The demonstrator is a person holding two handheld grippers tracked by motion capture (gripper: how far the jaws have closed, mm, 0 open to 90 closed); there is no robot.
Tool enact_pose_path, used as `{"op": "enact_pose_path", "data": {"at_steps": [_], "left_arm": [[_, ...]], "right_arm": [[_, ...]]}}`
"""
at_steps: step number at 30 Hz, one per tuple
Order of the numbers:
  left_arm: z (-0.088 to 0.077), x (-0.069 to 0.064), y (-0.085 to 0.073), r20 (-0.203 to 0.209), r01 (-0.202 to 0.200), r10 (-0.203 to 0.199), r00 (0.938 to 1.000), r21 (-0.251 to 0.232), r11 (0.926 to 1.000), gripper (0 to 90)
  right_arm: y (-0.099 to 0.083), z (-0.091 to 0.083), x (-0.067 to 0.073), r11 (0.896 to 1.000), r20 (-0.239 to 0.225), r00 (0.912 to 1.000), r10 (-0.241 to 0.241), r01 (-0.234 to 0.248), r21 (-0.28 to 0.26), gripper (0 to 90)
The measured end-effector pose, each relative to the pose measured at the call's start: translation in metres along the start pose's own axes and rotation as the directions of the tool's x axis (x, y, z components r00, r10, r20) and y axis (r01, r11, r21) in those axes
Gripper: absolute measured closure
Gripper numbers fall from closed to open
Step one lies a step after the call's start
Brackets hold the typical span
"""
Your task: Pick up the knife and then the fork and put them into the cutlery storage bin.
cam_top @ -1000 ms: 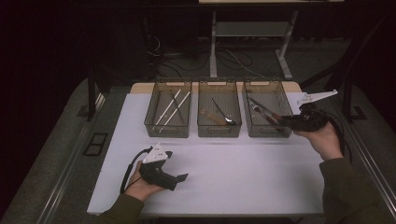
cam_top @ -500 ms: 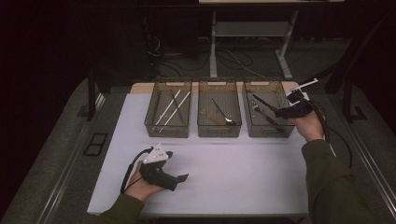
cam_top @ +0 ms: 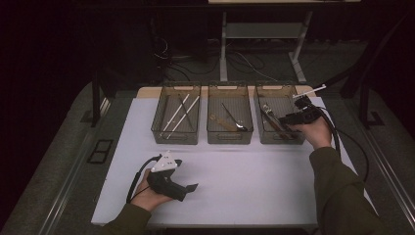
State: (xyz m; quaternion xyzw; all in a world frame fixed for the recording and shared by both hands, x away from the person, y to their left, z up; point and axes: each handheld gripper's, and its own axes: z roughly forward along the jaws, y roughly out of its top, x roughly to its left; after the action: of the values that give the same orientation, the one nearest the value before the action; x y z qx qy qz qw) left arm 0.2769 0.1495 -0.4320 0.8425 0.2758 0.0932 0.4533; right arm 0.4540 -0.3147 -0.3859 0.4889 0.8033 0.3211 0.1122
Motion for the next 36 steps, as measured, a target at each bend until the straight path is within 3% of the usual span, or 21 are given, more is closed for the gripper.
{"op": "enact_pose_path", "data": {"at_steps": [10,13,19,29,32,36], "left_arm": [[0.002,0.001,0.0,0.006,0.009,-0.009,0.9999,0.002,1.0,0.0],[0.002,0.001,0.0,0.002,0.01,-0.01,0.9999,0.007,0.9999,0.0],[0.002,0.001,-0.001,0.003,0.007,-0.007,1.0,0.01,0.9999,0.0],[0.0,-0.001,0.0,0.009,0.005,-0.005,0.9999,0.006,1.0,0.0],[0.0,-0.001,0.0,0.013,0.002,-0.002,0.9999,0.004,1.0,0.0],[-0.001,-0.002,0.0,0.015,0.003,-0.003,0.9999,-0.002,1.0,0.0]], "right_arm": [[-0.015,-0.032,0.013,0.989,-0.074,0.9961,-0.048,0.037,-0.142,36.3],[-0.026,-0.039,0.021,0.982,-0.106,0.9906,-0.086,0.067,-0.174,34.5],[-0.05,-0.049,0.04,0.965,-0.124,0.9797,-0.157,0.125,-0.231,29.1],[-0.09,-0.056,0.073,0.938,-0.149,0.9647,-0.217,0.164,-0.306,18.4],[-0.104,-0.053,0.08,0.933,-0.149,0.9623,-0.228,0.172,-0.315,18.3],[-0.122,-0.05,0.085,0.937,-0.178,0.9608,-0.212,0.148,-0.317,16.9]]}}
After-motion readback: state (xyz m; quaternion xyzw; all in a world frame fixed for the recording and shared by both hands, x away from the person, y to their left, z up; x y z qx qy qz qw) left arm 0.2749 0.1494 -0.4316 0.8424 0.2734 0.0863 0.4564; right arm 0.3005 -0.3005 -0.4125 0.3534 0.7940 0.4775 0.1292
